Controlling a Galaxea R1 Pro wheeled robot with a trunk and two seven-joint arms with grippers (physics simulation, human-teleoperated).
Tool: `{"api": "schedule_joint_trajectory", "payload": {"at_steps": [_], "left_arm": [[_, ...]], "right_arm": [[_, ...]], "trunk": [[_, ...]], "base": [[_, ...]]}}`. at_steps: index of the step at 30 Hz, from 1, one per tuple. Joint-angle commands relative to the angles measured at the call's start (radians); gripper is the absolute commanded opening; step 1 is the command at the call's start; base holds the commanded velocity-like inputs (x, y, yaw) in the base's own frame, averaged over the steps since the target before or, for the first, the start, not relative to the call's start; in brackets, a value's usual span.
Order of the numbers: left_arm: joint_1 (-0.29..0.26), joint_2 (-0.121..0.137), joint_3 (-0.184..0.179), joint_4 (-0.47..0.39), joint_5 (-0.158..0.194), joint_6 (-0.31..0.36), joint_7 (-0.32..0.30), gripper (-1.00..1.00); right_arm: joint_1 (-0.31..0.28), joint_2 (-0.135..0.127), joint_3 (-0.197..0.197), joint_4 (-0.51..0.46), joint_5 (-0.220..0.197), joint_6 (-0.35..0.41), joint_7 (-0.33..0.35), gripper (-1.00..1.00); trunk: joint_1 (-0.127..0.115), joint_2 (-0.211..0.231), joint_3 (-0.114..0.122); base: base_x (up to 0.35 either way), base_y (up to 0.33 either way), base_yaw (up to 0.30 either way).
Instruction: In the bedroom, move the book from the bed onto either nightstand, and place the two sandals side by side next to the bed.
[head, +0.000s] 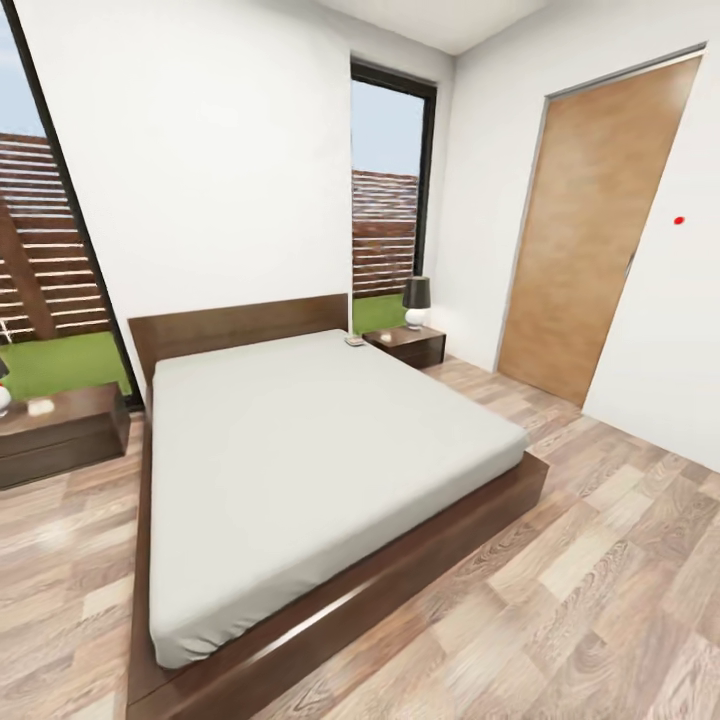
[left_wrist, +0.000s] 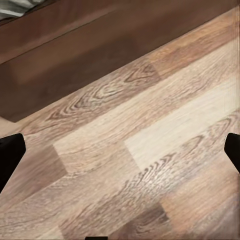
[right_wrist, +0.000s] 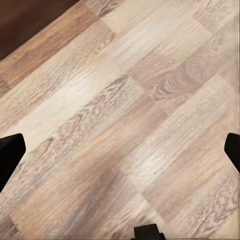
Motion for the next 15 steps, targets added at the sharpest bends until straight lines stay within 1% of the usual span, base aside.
{"api": "schedule_joint_trajectory", "payload": {"at_steps": [1, 15], "left_arm": [[0.0, 0.0, 0.0, -0.001, 0.002, -0.002, 0.0, 1.0], [0.0, 0.0, 0.0, -0.001, 0.002, -0.001, 0.0, 1.0]], "right_arm": [[-0.001, 0.0, 0.002, 0.001, -0.009, -0.003, 0.0, 1.0], [-0.001, 0.0, 0.002, 0.001, -0.009, -0.004, 0.0, 1.0]], "trunk": [[0.0, 0.0, -0.001], [0.0, 0.0, -0.001]], "base": [[0.0, 0.0, -0.3], [0.0, 0.0, -0.3]]}}
